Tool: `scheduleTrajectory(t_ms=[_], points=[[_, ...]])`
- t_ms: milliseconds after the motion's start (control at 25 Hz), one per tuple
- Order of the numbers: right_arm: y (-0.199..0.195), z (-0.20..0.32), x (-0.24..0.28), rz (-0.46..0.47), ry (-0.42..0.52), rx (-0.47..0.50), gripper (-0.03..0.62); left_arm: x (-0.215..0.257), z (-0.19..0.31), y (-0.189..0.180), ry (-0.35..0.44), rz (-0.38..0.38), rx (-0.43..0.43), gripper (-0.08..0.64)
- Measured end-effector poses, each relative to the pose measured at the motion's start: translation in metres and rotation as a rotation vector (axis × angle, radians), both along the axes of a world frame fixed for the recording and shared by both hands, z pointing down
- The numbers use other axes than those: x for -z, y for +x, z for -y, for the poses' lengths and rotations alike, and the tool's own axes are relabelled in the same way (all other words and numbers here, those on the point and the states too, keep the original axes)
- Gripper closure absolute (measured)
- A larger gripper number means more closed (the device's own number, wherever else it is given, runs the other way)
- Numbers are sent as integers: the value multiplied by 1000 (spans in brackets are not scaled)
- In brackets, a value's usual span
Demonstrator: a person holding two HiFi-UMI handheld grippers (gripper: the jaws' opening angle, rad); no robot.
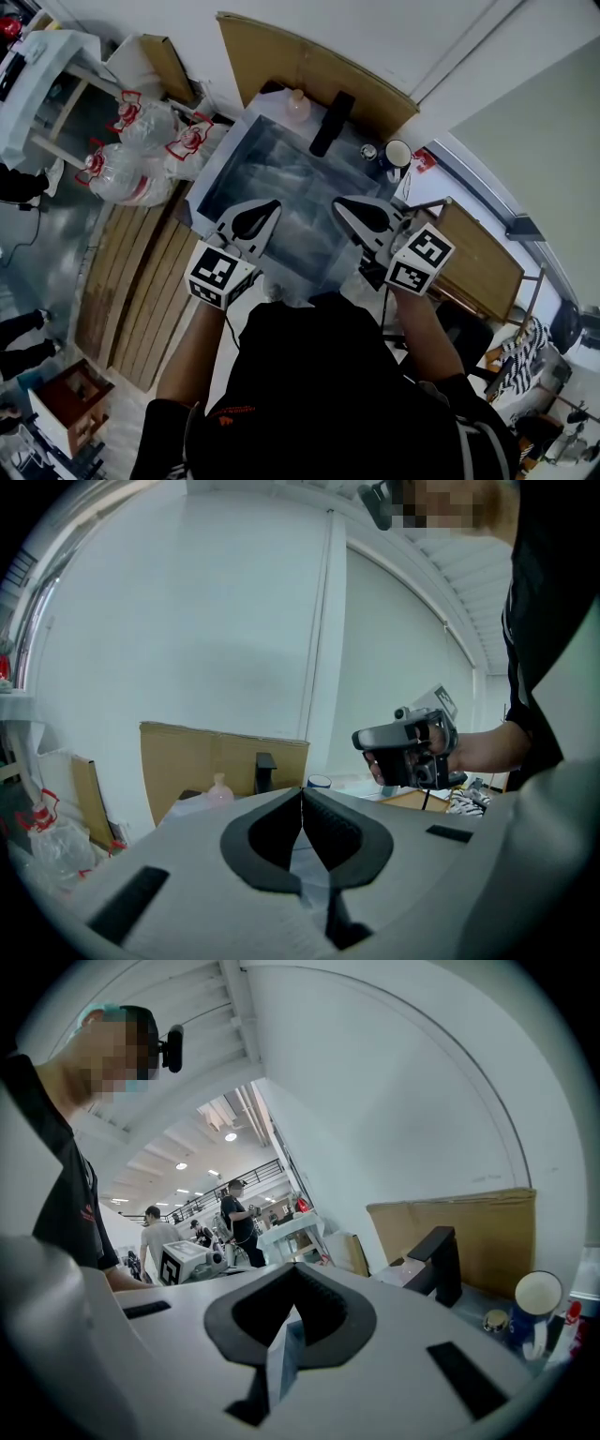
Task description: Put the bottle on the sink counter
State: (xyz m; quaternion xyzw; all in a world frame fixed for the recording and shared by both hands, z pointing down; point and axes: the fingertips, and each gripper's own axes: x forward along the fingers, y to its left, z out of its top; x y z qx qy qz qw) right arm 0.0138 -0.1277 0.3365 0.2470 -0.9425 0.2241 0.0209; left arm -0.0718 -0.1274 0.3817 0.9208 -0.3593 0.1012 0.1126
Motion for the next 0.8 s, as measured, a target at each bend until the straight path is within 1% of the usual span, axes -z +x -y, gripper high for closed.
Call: scheduleTrajectory(t_ms=[360,800], points=[[1,-2,-2,-5,-6,13,588,2,0,6,6,-11,1,538],[2,1,-6,-8,-12,20,588,-3,3,7,-6,-20,15,538]])
